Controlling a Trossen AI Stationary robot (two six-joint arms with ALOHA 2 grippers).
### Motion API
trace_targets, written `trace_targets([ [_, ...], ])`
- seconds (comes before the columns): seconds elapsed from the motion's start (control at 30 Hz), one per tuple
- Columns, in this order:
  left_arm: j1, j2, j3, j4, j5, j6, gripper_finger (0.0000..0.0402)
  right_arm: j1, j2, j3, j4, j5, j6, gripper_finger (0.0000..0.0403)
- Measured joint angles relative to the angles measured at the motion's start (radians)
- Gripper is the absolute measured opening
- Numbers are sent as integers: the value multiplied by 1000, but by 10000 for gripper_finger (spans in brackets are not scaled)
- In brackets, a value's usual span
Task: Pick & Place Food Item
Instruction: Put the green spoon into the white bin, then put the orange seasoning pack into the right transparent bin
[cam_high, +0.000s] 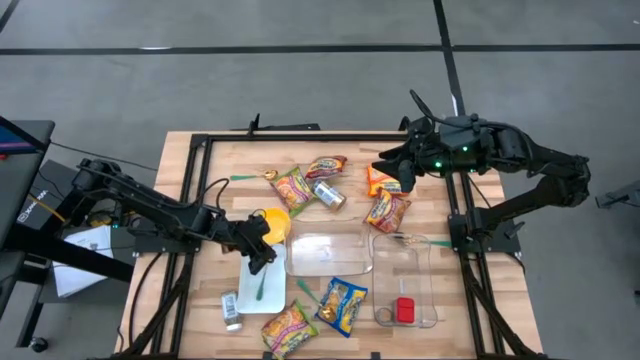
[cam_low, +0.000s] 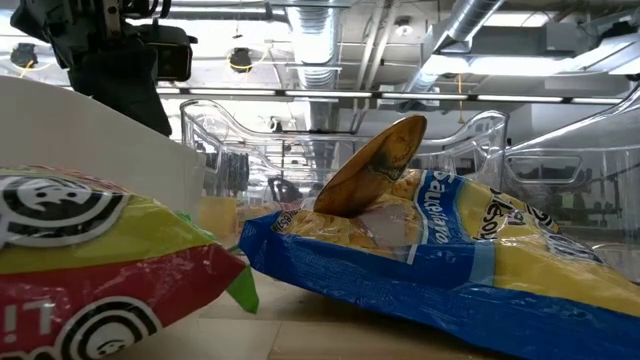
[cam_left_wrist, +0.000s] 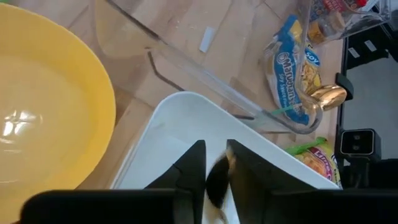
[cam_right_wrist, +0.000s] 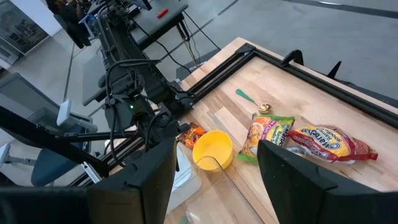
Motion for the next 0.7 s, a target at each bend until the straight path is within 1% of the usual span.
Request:
trace_targets([
  [0.2, 0, 0, 0, -1, 12, 2, 85, 0, 0, 0, -1, 0, 0, 219],
  [0.5, 0, 0, 0, 4, 17, 3, 92, 0, 0, 0, -1, 0, -4, 219],
  [0.57, 0, -7, 0, 29, 17, 12, 92, 0, 0, 0, -1, 0, -10, 219],
  [0.7, 0, -34, 1, 131, 16, 71, 92, 0, 0, 0, -2, 0, -11, 219],
])
